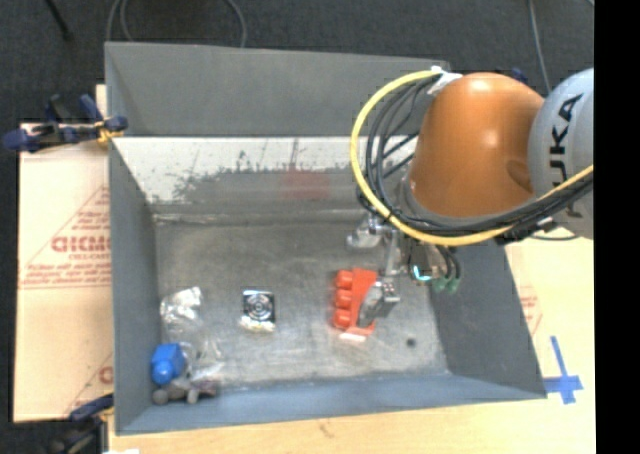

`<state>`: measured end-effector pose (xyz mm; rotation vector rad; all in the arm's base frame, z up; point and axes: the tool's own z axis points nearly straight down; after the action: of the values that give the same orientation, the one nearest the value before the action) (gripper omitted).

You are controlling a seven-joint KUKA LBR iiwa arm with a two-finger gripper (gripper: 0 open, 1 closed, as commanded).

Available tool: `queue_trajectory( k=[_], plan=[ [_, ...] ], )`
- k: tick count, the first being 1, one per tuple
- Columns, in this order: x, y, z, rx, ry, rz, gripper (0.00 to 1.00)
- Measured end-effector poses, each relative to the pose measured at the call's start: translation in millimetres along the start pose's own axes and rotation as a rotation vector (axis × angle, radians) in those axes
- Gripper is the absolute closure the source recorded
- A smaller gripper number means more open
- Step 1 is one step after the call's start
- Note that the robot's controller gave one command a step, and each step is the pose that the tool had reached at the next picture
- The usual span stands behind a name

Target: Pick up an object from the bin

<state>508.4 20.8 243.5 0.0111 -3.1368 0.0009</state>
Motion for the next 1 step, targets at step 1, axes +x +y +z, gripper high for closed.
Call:
queue_trajectory(
  k=[1],
  plan=[
    [-38.6,-29.7,167.8,0.001,-0.007,-0.769,0.0]
  ],
)
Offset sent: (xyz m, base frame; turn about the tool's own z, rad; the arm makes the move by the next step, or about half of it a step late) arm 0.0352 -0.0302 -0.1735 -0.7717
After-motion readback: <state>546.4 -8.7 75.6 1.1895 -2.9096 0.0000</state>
